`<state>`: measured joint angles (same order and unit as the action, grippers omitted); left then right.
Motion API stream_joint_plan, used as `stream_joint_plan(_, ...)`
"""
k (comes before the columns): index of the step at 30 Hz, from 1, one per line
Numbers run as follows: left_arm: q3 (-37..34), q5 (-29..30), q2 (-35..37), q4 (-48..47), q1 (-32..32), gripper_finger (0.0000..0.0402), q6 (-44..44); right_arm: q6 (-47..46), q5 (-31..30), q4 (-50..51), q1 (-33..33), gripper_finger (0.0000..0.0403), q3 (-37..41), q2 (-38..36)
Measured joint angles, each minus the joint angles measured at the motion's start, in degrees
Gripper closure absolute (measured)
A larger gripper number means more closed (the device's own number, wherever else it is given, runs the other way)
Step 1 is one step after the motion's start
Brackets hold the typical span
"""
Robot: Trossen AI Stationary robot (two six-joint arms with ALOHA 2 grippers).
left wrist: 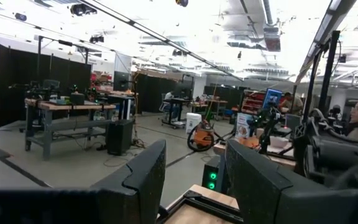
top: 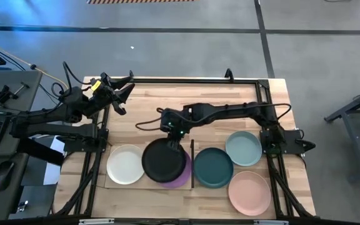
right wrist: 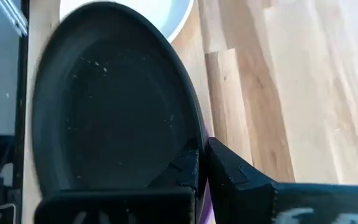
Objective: Place and stack plates onto a shelf
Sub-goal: Stack the black plate on top of the violet plate on the shelf, then stack the dark green plate on top of the black plate on the shelf
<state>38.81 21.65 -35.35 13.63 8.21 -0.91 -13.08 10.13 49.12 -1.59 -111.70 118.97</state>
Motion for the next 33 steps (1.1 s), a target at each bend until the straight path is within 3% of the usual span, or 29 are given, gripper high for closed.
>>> stream_joint_plan(15, 0.0, 0.0, 0.0, 0.0, 0.0, 0.0245, -0.4, 3.7, 0.1, 2.2, -1.5, 0.0396, 0.0, 0.7)
stream_joint_plan(26, 0.0, 0.0, 0.0, 0.0, 0.0, 0.0245, -0.4, 7.0, 1.5, 4.3, -1.0, 0.0257, -1.8, 0.7)
stream_joint_plan(33, 0.0, 0.0, 0.0, -0.1, 0.0, 0.0245, 1.5, 12.9, 1.9, 15.2, 2.0, 0.0229, -11.0, 0.6)
